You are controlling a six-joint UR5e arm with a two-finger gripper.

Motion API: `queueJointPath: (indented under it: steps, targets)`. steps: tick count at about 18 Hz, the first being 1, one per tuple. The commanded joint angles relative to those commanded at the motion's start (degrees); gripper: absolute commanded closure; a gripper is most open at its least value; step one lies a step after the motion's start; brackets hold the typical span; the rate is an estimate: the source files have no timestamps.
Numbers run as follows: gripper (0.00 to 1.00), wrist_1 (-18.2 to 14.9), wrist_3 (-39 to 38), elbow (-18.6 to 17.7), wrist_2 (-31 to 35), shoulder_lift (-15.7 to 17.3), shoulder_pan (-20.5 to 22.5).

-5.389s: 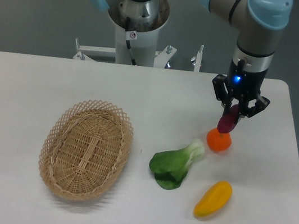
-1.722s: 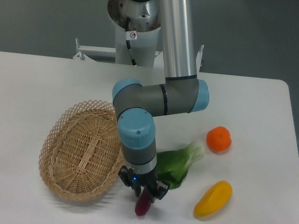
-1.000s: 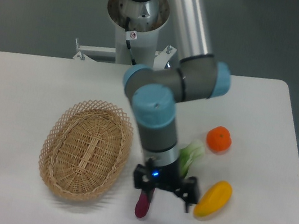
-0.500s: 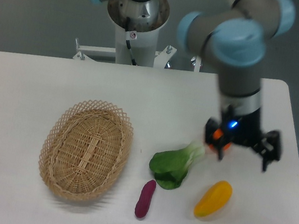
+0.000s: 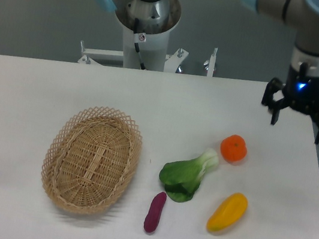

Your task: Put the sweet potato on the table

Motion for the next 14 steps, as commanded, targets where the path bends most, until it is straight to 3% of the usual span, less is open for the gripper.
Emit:
queueJointPath:
  steps: [14]
  targets:
    - [0.0, 0.4, -0.8, -1.2, -0.5, 0.2, -0.4]
